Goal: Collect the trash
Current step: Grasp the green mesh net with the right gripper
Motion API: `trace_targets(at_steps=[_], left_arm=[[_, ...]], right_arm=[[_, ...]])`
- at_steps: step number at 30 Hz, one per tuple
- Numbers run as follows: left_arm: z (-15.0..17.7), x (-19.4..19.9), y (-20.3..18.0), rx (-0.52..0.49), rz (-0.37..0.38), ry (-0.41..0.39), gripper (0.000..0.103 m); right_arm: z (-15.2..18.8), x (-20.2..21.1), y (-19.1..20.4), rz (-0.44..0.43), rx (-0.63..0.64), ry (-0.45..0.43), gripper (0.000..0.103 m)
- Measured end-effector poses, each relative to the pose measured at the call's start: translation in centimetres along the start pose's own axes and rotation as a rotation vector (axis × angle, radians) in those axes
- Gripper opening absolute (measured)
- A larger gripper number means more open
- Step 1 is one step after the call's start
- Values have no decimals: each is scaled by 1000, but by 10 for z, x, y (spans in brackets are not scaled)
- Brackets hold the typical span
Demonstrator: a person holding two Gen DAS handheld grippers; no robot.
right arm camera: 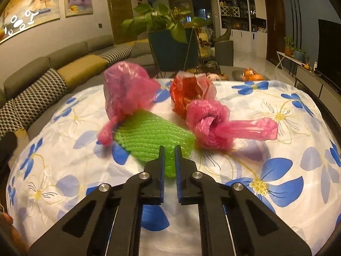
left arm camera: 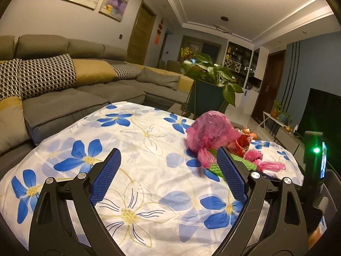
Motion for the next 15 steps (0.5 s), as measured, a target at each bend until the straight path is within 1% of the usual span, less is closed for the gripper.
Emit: trace_targets(at_steps=[4, 9, 12, 15], left_arm=[[1, -3, 0, -4, -3, 13, 89], [1, -8, -7, -13, 10, 26, 89], [-3, -15, -20, -30, 33, 32, 89], [-10, -30, -41, -73, 62, 42, 89]], right_arm=[[-1, 16, -4, -17, -11, -39, 7], [-4, 53, -24, -9, -38, -124, 6], [-7, 75, -38, 9, -58, -174, 6], [-9, 92, -51, 21, -72, -217, 6]])
Point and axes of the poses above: each gripper's, at about its wrist camera, not at the fingertips, and x roughly against the way its jaws point, y to its left, z to its underside, the point moved 9 cm from there along -x, roughly the way its jaws point, and after that the axes turned 9 degrees about y, right-handed, at the moved point
